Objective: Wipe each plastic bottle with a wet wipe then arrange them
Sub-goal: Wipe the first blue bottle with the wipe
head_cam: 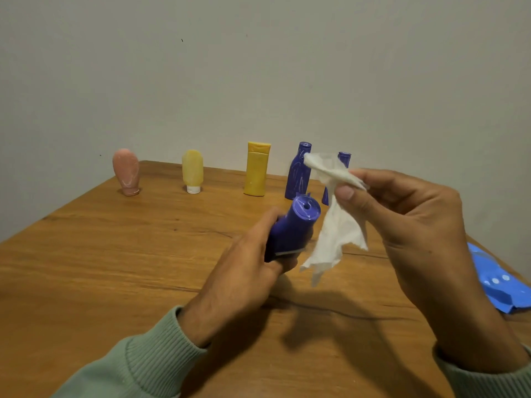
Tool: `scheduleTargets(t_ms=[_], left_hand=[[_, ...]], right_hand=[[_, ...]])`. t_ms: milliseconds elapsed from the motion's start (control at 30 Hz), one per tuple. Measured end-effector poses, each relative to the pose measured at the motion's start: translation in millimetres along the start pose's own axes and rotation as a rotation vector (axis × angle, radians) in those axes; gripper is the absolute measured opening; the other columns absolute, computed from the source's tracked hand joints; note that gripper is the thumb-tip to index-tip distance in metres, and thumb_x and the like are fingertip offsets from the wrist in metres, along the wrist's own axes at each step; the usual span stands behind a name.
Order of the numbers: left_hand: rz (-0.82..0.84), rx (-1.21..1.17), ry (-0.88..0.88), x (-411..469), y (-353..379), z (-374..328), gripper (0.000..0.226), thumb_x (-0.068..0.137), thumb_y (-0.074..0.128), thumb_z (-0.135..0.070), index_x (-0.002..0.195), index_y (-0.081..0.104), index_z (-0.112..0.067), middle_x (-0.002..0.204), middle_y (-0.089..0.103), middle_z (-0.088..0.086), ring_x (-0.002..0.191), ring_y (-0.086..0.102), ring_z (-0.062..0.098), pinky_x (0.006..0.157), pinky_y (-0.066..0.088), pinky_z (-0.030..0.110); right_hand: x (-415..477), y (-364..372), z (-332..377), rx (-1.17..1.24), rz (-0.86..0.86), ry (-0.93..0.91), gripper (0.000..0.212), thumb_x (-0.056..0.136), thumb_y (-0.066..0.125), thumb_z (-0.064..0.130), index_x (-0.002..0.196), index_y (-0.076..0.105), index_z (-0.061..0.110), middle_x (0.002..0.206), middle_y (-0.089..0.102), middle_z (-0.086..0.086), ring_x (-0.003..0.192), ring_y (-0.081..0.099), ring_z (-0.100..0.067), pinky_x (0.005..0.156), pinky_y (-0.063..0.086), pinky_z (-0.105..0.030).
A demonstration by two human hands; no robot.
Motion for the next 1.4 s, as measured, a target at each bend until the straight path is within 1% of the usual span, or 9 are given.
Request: scheduleTargets(t_ms=[100, 300, 367, 500, 767, 967, 1133, 1267, 1400], left_hand=[[-0.017, 0.032, -0.001, -1, -3, -1, 0.052, 0.080, 0.066, -0.003, 0.107, 0.049, -0.044, 0.094, 0.065, -0.014, 0.083, 0.061, 0.001, 0.076, 0.050, 0.033], [-0.013, 0.131, -0.026, -3, -3, -5, 0.060, 0.087, 0.067, -0.007, 0.114, 0.043, -0.056, 0.110, 0.063, -0.019, 0.102, 0.058, -0.003, 0.094, 0.050, 0.031], [0.007, 0.188, -0.062, -5, -1, -3, 0.059, 0.090, 0.063, -0.008, 0.131, 0.042, -0.045, 0.119, 0.060, -0.017, 0.111, 0.055, 0.001, 0.102, 0.047, 0.034], [0.032, 0.323, -0.016, -10, -1, -13, 0.064, 0.091, 0.059, -0.010, 0.135, 0.030, -0.047, 0.090, 0.041, -0.028, 0.099, 0.045, -0.005, 0.097, 0.044, 0.025], [0.035, 0.285, -0.048, -10, -2, -15, 0.059, 0.089, 0.059, -0.006, 0.134, 0.040, -0.039, 0.101, 0.054, -0.019, 0.096, 0.053, 0.002, 0.095, 0.050, 0.036], [0.025, 0.166, -0.067, -10, -1, -15, 0.057, 0.088, 0.060, -0.001, 0.129, 0.044, -0.038, 0.083, 0.046, -0.021, 0.078, 0.048, -0.001, 0.081, 0.045, 0.023], [0.028, 0.132, 0.011, -11, -1, -20, 0.063, 0.085, 0.058, 0.007, 0.105, 0.040, -0.050, 0.078, 0.048, -0.022, 0.075, 0.050, -0.022, 0.063, 0.040, 0.003], [-0.014, 0.077, 0.098, -9, -5, -22, 0.066, 0.081, 0.065, 0.007, 0.101, 0.049, -0.054, 0.095, 0.061, -0.036, 0.096, 0.053, -0.020, 0.074, 0.040, 0.000], [-0.044, 0.111, 0.138, -6, -6, -19, 0.066, 0.081, 0.071, -0.001, 0.118, 0.046, -0.050, 0.109, 0.057, -0.038, 0.100, 0.056, -0.013, 0.080, 0.040, 0.002]], right_hand=[[0, 6, -3, -0.066, 0.081, 0.026, 0.020, 0.072, 0.070, 0.016, 0.091, 0.071, 0.022, 0.084, 0.074, 0.005, 0.080, 0.070, -0.011, 0.065, 0.054, -0.018], [-3, 19, -1, -0.238, 0.258, -0.062, 0.019, 0.076, 0.070, 0.015, 0.094, 0.074, 0.021, 0.089, 0.071, 0.004, 0.086, 0.067, -0.015, 0.067, 0.055, -0.024], [-5, 22, 2, -0.336, 0.254, -0.135, 0.020, 0.075, 0.071, 0.020, 0.094, 0.074, 0.025, 0.088, 0.069, 0.006, 0.084, 0.064, -0.016, 0.065, 0.054, -0.027], [-5, 17, 5, -0.432, 0.107, -0.208, 0.021, 0.073, 0.070, 0.028, 0.094, 0.070, 0.027, 0.080, 0.063, 0.008, 0.072, 0.056, -0.013, 0.056, 0.046, -0.014], [-8, 22, 14, -0.482, 0.159, -0.299, 0.021, 0.074, 0.073, 0.029, 0.094, 0.066, 0.031, 0.077, 0.058, 0.013, 0.071, 0.053, -0.003, 0.057, 0.041, -0.007], [-5, 18, 13, -0.423, 0.175, -0.254, 0.019, 0.073, 0.071, 0.034, 0.090, 0.065, 0.039, 0.078, 0.062, 0.011, 0.074, 0.057, -0.014, 0.057, 0.049, -0.019], [-4, 16, 18, -0.435, 0.159, -0.282, 0.019, 0.072, 0.070, 0.031, 0.091, 0.067, 0.032, 0.077, 0.061, 0.012, 0.073, 0.056, -0.010, 0.057, 0.045, -0.012], [-1, 4, 19, -0.427, 0.030, -0.303, 0.020, 0.074, 0.076, 0.025, 0.091, 0.068, 0.030, 0.077, 0.065, 0.007, 0.069, 0.059, -0.013, 0.056, 0.047, -0.019], [6, -14, 12, -0.165, -0.006, -0.128, 0.018, 0.073, 0.075, 0.016, 0.091, 0.074, 0.016, 0.083, 0.073, -0.002, 0.078, 0.069, -0.019, 0.069, 0.057, -0.034]])
Point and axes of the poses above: each hand's wrist, its own x-axis towards the middle knuckle, its own y-axis out of the palm, z = x × y, the point moved 8 cm from there along x, towards the middle knuckle
